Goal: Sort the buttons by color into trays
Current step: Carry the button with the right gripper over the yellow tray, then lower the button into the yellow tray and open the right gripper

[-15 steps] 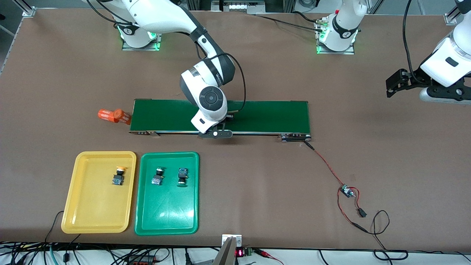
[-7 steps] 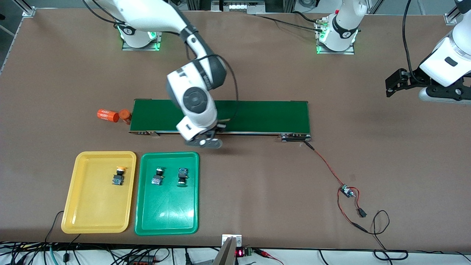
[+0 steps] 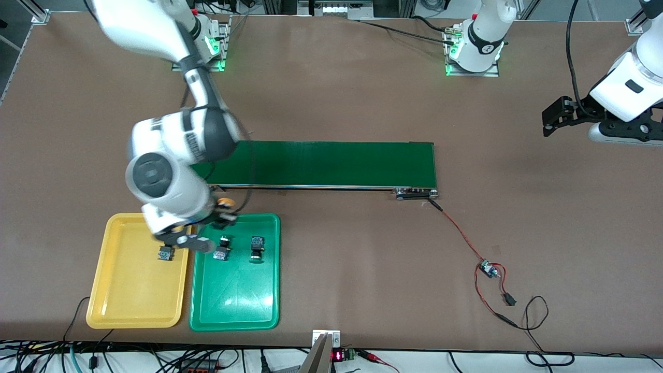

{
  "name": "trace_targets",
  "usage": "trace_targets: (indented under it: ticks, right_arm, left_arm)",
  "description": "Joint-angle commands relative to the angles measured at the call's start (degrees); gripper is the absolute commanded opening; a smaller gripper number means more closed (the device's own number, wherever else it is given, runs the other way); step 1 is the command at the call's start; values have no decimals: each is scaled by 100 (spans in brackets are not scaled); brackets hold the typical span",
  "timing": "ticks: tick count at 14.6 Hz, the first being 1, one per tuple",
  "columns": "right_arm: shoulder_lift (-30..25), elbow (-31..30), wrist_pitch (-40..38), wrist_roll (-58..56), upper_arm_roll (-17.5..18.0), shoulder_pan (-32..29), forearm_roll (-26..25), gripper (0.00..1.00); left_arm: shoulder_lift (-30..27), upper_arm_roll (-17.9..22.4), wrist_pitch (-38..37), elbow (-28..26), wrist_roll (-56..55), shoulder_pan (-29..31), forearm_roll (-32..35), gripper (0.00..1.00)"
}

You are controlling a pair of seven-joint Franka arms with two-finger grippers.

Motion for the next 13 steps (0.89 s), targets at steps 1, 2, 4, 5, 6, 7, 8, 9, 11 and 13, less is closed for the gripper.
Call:
trace_targets:
  ticks: [1, 2, 4, 5, 6, 7, 8, 9, 11, 13]
  right_arm:
    - [73, 57, -103, -950, 71, -645, -96, 0]
    - [99, 49, -94, -1372, 71, -829, -105, 0]
    - [231, 48, -41, -2049, 71, -1251, -105, 0]
    - [327, 48, -32, -2374, 71, -1453, -105, 0]
    - [432, 57, 2, -2621, 62, -1603, -122, 0]
    - [520, 57, 186, -2807, 62, -1761, -209, 0]
    - [608, 57, 431, -2974, 71, -1850, -297, 0]
    - [705, 49, 642, -3088, 71, -1938, -324, 0]
    - [872, 48, 907, -3107, 71, -1991, -333, 0]
    - [1039, 48, 934, -3142, 71, -2018, -333, 0]
  left_arm:
    - [66, -75, -153, 186, 34, -37, 124, 100]
    - [66, -75, -153, 186, 34, -37, 124, 100]
    - [66, -84, -153, 186, 42, -37, 124, 100]
    - [57, -84, -179, 186, 42, -37, 115, 100]
    - [65, -84, -179, 186, 42, -37, 115, 100]
    - [66, -84, -179, 186, 42, -28, 124, 100]
    - [66, -76, -179, 186, 42, -19, 115, 100]
    - [66, -75, -179, 186, 51, -19, 115, 100]
    - [65, -84, -188, 186, 43, -28, 115, 100]
    - [66, -93, -188, 186, 42, -28, 115, 100]
